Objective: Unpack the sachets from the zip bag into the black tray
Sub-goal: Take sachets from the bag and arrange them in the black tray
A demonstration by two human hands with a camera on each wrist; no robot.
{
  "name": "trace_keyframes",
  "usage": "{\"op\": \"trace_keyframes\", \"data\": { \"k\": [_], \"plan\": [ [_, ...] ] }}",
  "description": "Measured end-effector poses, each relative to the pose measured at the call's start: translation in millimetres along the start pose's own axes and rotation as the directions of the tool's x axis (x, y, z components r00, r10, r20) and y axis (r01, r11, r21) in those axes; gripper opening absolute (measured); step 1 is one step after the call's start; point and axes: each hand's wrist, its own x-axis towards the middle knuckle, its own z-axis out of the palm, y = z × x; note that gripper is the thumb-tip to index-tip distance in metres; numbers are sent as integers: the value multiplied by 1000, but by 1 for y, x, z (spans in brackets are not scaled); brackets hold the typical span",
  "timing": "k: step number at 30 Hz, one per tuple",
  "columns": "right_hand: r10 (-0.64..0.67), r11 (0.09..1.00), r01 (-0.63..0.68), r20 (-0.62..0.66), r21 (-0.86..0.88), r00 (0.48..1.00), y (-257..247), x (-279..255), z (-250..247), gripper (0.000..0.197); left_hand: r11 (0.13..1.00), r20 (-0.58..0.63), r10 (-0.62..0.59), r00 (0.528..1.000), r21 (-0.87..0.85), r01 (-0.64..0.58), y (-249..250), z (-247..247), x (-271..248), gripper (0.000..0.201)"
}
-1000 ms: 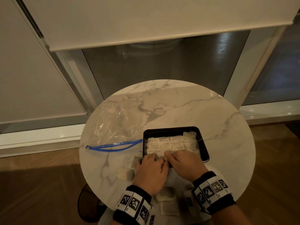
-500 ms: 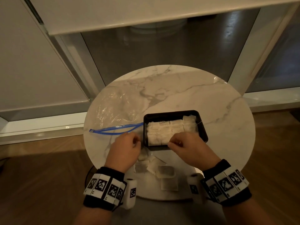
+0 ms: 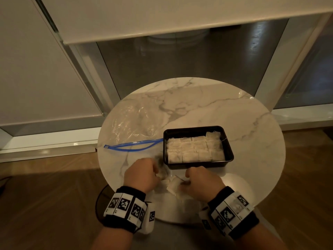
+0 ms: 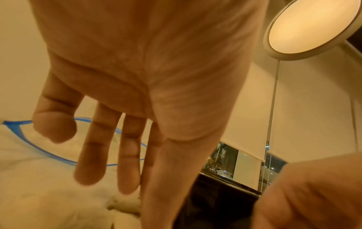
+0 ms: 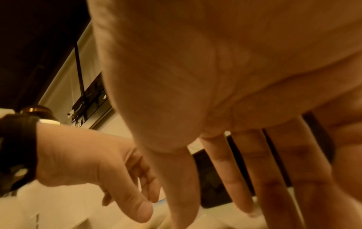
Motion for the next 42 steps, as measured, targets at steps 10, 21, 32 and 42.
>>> {"op": "trace_keyframes", "data": {
  "k": [10,21,32,42],
  "plan": [
    [-43,995,35,-100,-88,994,-29,8,14,24,992,200,-50,979,123,25,14,11,-6,26],
    [-16,988,30,-92,151,996,-21,14,15,11,995,176,-43,983,-85,59,-5,4,-3,12],
    [-6,631,389,-497,672,868,-9,5,-12,8,666,-20,251,968,-722,-187,11,-15,-12,31],
    [-86,483,425,-442,766,893,7,5,-27,6,680,-199,319,927,-633,-370,23,-21,-10,7]
  ]
}}
